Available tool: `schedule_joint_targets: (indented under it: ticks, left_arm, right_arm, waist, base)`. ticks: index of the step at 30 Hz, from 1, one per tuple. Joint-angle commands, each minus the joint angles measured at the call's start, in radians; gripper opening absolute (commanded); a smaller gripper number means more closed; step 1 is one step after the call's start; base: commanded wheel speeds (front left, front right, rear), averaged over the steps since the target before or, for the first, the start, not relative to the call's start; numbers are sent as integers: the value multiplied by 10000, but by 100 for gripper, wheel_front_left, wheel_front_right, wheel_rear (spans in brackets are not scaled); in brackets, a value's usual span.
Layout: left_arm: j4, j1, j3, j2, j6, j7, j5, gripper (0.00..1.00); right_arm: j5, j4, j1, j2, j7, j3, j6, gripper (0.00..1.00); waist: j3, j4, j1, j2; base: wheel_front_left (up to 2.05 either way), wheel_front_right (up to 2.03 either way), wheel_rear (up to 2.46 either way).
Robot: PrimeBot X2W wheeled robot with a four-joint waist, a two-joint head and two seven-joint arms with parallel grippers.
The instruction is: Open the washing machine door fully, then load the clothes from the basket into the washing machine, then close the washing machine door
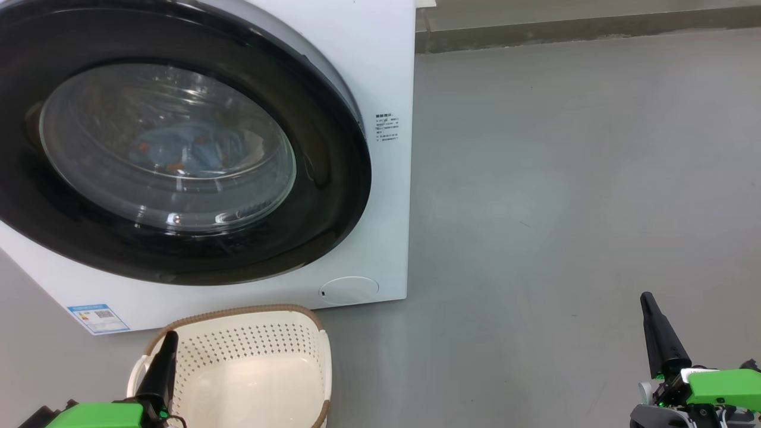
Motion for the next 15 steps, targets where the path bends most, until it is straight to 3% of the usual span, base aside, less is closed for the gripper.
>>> schedule_joint_targets:
  ticks: [1, 15]
  left_arm:
    - [-195, -442, 349, 147, 39, 48, -130, 0]
    - [-195, -443, 360, 138, 39, 57, -120, 0]
  right_arm:
    - [137, -303, -419, -32, 69, 202, 12, 0]
    - [134, -303, -419, -30, 72, 198, 12, 0]
  waist:
    - [0, 0, 0, -1]
    - [0, 0, 0, -1]
  base:
    - [0, 0, 0]
    - [0, 0, 0]
